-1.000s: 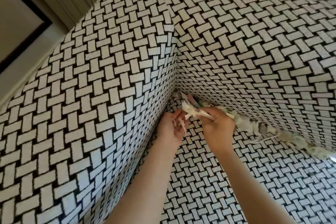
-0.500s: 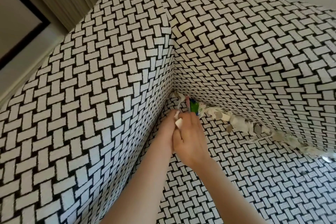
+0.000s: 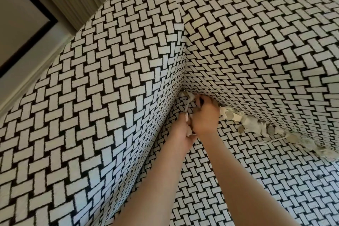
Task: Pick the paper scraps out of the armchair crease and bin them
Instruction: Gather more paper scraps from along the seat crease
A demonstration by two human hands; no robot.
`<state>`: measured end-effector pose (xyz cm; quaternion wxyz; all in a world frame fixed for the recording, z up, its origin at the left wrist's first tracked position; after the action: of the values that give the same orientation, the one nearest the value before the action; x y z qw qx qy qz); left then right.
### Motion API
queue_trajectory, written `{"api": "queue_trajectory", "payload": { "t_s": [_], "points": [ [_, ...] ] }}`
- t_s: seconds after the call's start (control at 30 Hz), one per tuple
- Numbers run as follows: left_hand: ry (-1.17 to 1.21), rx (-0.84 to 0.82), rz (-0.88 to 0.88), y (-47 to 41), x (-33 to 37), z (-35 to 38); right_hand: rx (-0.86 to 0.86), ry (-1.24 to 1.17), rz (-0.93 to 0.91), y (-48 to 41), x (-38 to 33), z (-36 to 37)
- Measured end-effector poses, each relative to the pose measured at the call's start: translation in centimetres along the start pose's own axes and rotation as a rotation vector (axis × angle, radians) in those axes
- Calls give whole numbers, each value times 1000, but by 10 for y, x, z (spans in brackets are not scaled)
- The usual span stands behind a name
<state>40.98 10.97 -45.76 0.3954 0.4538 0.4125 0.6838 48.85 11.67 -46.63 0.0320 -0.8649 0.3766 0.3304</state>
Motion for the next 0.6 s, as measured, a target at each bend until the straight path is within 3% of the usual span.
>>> {"api": "queue_trajectory", "payload": {
  "t_s": [0.23,0.4,0.6],
  "points": [
    [77,-27,-7,-4,-5,3,79,-210,126,-3,4,-16],
    [-161,-17,45,-2,-12,4,132,-714,427,17,12,-20],
    [-326,-127,72,8,-29,9,43,-1030,638,29,14,-33]
  ]
}}
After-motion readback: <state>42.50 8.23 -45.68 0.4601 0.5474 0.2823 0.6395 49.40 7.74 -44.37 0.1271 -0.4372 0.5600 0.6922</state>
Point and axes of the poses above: each hand's wrist, its own y-axis away from the middle knuckle, its own z-axis out of the palm, x = y × z, the point moved 3 cm from there along -y, towards the middle knuckle, and after that the axes turned 2 degrees about x, right-handed, at the moved point
